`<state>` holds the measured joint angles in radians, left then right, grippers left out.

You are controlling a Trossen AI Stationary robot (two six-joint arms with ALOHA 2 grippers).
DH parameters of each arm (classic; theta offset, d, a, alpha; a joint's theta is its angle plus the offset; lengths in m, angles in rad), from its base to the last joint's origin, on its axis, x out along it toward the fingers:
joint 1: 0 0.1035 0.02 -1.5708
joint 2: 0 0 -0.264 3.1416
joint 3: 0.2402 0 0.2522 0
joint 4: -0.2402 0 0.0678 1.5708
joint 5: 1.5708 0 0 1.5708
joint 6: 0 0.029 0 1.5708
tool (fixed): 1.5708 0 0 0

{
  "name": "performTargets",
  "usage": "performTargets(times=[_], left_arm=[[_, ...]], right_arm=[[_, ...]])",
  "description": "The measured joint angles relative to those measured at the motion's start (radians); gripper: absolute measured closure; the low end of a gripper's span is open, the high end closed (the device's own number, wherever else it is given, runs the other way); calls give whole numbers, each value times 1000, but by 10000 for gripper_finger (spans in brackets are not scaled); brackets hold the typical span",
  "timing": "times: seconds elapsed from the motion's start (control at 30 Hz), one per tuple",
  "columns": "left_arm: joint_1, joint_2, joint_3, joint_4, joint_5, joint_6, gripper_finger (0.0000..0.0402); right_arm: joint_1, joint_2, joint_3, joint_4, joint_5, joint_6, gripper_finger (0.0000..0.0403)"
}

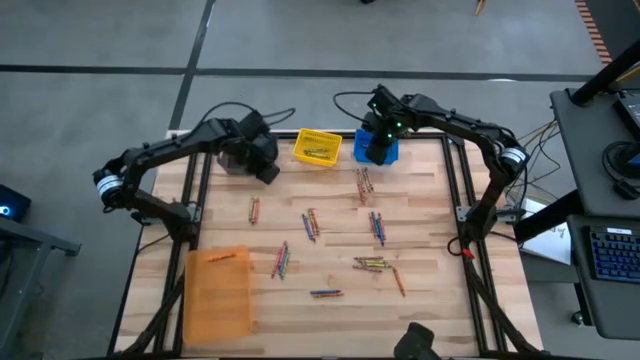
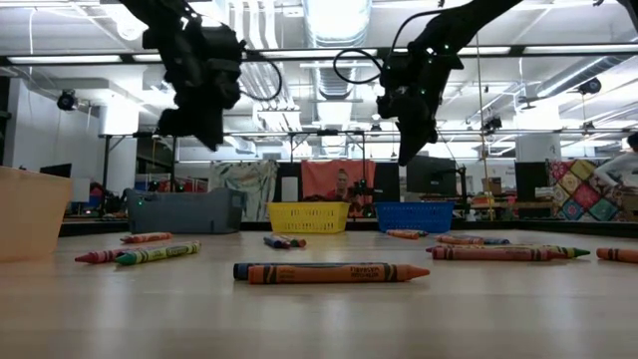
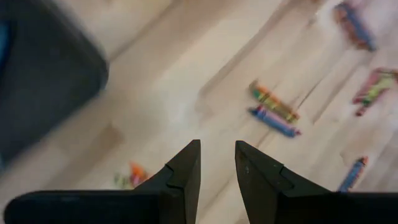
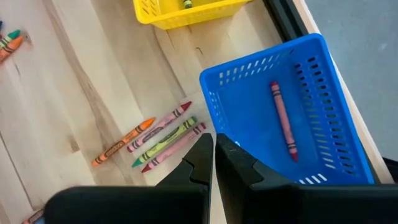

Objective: Sort crayons
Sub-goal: Put the orange crayon into the orange bin

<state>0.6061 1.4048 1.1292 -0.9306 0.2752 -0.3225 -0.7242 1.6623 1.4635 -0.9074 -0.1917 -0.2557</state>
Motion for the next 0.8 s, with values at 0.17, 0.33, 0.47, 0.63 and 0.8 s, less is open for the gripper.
performTargets(times=[0.17,0.33,0.47,0.63,0.8], left_arm=[[-66,0,-33,-55,-131,-145,320],[-125,0,-77,-55,-179,-254,320],[-184,0,-106,-55,-251,-324,320],[-236,0,-142,-47,-315,-379,320],[-252,0,-178,-26,-362,-419,320]], right_arm=[[0,0,0,10,0,-30,394],[0,0,0,13,0,-37,394],[0,0,-2,13,0,-43,394],[0,0,-3,13,0,-34,394],[0,0,-3,9,0,-33,394]])
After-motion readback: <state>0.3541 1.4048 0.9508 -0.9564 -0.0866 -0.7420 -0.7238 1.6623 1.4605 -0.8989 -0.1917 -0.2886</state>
